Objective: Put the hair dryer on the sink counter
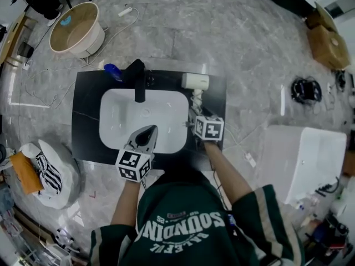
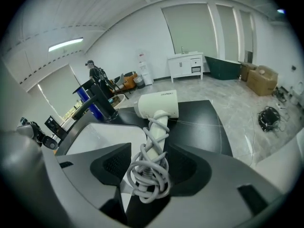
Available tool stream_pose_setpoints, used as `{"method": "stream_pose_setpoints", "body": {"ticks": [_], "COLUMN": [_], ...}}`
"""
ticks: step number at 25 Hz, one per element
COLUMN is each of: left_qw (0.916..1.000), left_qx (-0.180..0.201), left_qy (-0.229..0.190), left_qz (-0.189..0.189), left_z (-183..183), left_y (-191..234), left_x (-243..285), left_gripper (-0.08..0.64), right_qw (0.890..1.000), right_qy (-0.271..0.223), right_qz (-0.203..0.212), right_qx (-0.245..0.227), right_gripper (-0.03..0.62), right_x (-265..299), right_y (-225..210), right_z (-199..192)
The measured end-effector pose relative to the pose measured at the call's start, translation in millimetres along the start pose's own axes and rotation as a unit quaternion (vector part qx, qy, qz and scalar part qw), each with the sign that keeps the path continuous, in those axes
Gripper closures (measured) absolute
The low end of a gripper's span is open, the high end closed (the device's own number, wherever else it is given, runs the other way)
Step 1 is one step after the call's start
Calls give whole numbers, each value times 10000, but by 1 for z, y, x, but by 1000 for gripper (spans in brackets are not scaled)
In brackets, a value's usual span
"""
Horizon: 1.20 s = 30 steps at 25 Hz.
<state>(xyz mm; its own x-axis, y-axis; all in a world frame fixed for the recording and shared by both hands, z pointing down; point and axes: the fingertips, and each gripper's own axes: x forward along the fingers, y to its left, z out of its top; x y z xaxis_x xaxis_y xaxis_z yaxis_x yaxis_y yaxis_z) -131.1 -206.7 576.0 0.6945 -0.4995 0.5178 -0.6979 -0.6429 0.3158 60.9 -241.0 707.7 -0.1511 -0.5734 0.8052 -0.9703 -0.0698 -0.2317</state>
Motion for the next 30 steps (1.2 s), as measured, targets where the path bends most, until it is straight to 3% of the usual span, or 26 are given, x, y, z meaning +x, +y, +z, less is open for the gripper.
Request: {"method": "stream_pose_setpoints", "body": {"ticks": [5, 10, 13, 23, 30], "left_qw": [9998, 9990, 9982, 9951, 9932], "left_qx": [153, 332, 436, 700, 782], "left_qy": [-125, -289, -387, -686, -866], "left_qz": [-35, -70, -98, -117, -44], "left_z": [4, 15, 19, 35, 45], "left_y": [-4, -10, -14, -24, -24], "left_x": [-8, -17, -22, -37, -43], "left_gripper": [560, 560, 560, 560, 560], "right_qw": [9994, 9949, 9891, 9705, 9484], "right_qy": [-271, -899, -1353, -2287, -2933], "right_qz": [176, 281, 339, 465, 606], "right_qx": [-131, -363, -461, -611, -1042], "right_gripper": [364, 511, 558, 589, 591], "right_x": [-25, -60, -84, -155, -203], "right_y": [10, 25, 35, 54, 77], "right_z": [0, 13, 23, 41, 51]}}
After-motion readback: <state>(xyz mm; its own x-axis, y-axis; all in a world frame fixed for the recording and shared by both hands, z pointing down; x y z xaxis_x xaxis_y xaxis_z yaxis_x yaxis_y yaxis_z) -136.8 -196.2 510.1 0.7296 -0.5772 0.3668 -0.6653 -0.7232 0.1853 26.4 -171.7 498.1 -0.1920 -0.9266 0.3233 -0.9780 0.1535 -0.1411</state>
